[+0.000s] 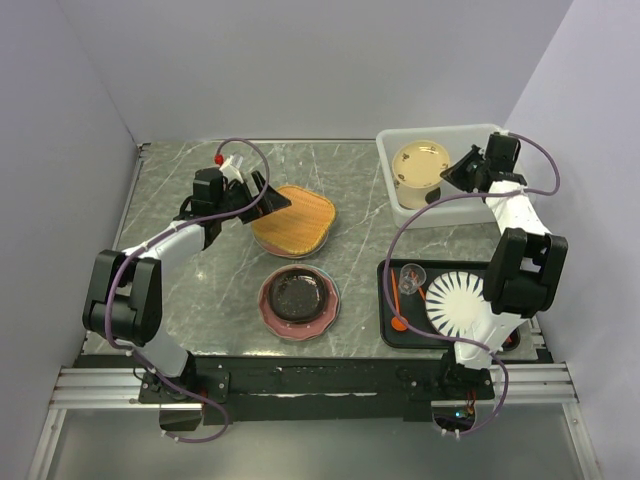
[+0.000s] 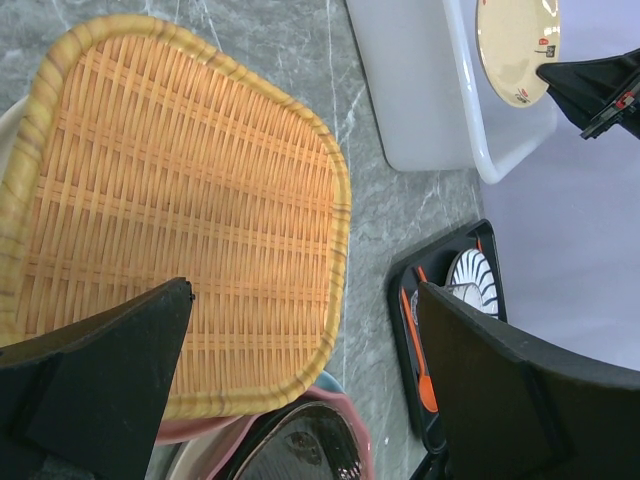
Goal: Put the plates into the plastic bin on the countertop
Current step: Place the plate in the plastic bin.
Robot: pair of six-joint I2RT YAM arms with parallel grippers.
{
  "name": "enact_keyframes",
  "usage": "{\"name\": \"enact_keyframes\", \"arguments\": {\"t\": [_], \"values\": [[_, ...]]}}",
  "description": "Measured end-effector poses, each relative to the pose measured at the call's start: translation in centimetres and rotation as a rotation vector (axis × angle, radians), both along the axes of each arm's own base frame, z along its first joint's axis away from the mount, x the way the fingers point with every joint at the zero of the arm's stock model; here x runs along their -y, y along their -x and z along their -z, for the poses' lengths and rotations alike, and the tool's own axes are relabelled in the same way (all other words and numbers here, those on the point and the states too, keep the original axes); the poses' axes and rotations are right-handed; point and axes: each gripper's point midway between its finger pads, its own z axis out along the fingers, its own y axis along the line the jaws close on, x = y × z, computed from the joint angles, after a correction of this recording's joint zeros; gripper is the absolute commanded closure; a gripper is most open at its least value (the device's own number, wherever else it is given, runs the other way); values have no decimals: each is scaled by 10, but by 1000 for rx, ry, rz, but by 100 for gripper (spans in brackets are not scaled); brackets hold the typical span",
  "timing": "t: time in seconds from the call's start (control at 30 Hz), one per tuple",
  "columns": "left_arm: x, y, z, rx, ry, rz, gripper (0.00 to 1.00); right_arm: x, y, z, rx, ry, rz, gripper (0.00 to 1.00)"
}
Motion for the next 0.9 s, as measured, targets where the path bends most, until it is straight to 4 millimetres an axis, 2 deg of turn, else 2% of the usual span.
{"name": "enact_keyframes", "arguments": {"t": [0.63, 0.73, 0.9], "values": [[0, 0, 5, -12, -3, 0, 1, 10, -2, 1, 0, 26, 39, 100], [0, 0, 5, -12, -3, 0, 1, 11, -1, 8, -22, 27, 42, 100], [0, 0, 5, -13, -5, 0, 1, 14, 0, 36, -101, 30, 48, 100]]}}
